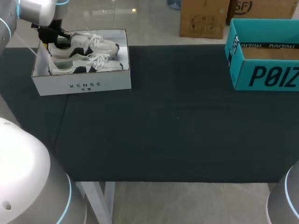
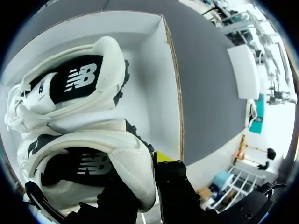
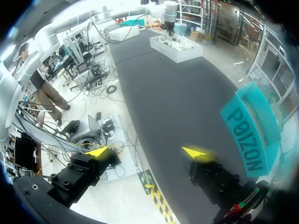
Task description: Take the shoe out of the shoebox, open the shoe tongue, remove and reinsert the insole, then place the shoe into the shoebox
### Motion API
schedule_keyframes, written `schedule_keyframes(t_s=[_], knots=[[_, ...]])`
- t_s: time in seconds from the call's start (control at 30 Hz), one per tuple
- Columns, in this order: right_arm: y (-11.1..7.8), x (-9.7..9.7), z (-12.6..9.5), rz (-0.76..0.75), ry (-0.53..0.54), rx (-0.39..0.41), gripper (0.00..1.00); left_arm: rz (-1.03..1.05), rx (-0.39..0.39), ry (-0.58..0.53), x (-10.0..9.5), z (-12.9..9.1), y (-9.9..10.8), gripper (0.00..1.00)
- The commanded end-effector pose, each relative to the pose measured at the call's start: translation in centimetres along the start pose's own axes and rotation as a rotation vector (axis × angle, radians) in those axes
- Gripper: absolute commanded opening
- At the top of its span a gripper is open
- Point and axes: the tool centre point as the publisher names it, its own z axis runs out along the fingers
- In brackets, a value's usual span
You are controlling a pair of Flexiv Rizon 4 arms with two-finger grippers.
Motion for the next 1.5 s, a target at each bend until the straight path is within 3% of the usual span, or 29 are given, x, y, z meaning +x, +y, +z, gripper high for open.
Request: schedule_keyframes(t_s=[0.03,0.3,0.33,0.37,0.4,0.63,0.8,1.1,1.33,1.5], knots=[[-0.1,0.0,0.1,0.000,-0.001,0.002,1.00,0.003,0.009,0.007,-0.1,0.8,1.1,0.00],[-0.1,0.0,0.1,0.000,-0.001,0.002,1.00,0.017,-0.002,0.026,-0.4,1.6,1.5,0.00],[-0.1,0.0,0.1,0.000,-0.001,0.002,1.00,0.017,0.000,0.029,-0.5,1.6,1.5,0.23],[-0.1,0.0,0.1,0.000,-0.001,0.002,1.00,0.022,0.005,0.024,-0.5,1.6,1.5,0.88],[-0.1,0.0,0.1,0.000,-0.001,0.002,1.00,0.024,0.002,0.022,-0.6,1.6,1.5,1.00],[-0.1,0.0,0.1,0.000,-0.001,0.002,1.00,0.013,-0.035,0.023,-0.1,0.7,1.8,1.00],[-0.1,0.0,0.1,0.000,-0.001,0.002,1.00,-0.021,-0.081,0.010,0.8,-1.4,2.4,1.00],[-0.1,0.0,0.1,0.000,-0.001,0.002,1.00,-0.040,-0.176,-0.089,1.4,-8.3,1.6,1.00],[-0.1,0.0,0.1,0.000,-0.001,0.002,1.00,-0.010,-0.226,-0.214,0.6,-13.9,-1.0,1.00],[-0.1,0.0,0.1,0.000,-0.001,0.002,1.00,-0.014,-0.214,-0.221,0.3,-16.3,-3.3,1.00]])
